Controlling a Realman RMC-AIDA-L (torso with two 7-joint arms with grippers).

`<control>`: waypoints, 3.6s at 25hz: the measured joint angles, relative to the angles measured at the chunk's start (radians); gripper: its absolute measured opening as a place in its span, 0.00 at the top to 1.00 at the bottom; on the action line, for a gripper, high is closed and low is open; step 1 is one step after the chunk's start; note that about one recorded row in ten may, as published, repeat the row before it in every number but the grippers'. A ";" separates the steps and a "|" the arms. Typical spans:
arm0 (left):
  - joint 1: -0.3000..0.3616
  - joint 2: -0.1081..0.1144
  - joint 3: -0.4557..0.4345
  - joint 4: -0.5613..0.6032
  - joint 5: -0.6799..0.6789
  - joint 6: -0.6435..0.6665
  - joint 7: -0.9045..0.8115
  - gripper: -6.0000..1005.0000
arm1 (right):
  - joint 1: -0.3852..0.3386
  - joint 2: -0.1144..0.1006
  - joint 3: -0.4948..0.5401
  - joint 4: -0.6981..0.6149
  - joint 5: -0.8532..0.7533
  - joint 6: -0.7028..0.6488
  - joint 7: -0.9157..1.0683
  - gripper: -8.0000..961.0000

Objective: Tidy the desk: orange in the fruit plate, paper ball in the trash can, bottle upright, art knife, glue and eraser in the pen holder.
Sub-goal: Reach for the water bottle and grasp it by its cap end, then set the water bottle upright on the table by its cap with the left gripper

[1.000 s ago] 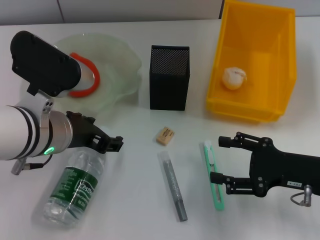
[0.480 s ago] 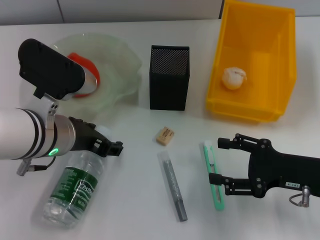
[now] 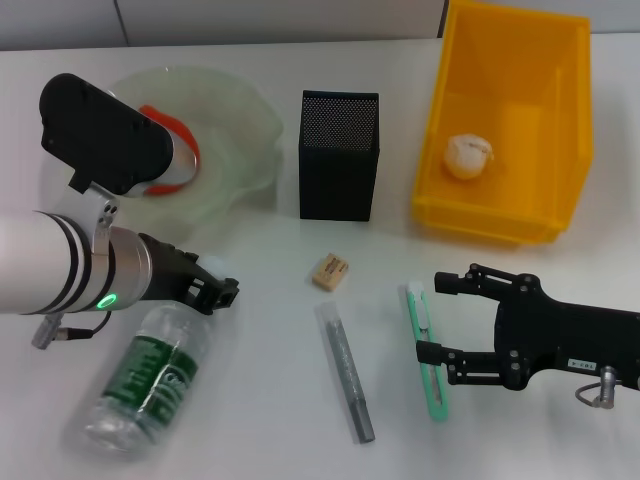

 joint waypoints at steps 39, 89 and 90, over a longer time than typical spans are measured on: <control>0.300 0.009 -0.446 -0.275 -1.196 -0.065 1.376 0.55 | 0.004 0.000 0.000 0.000 0.000 0.003 0.036 0.11; 0.254 0.009 -0.649 -0.381 -1.305 0.212 1.497 0.56 | 0.017 0.000 -0.001 -0.004 -0.005 0.004 0.067 0.11; 0.254 0.011 -0.650 -0.383 -1.312 0.213 1.503 0.56 | 0.017 0.000 -0.001 -0.003 -0.009 0.004 0.068 0.11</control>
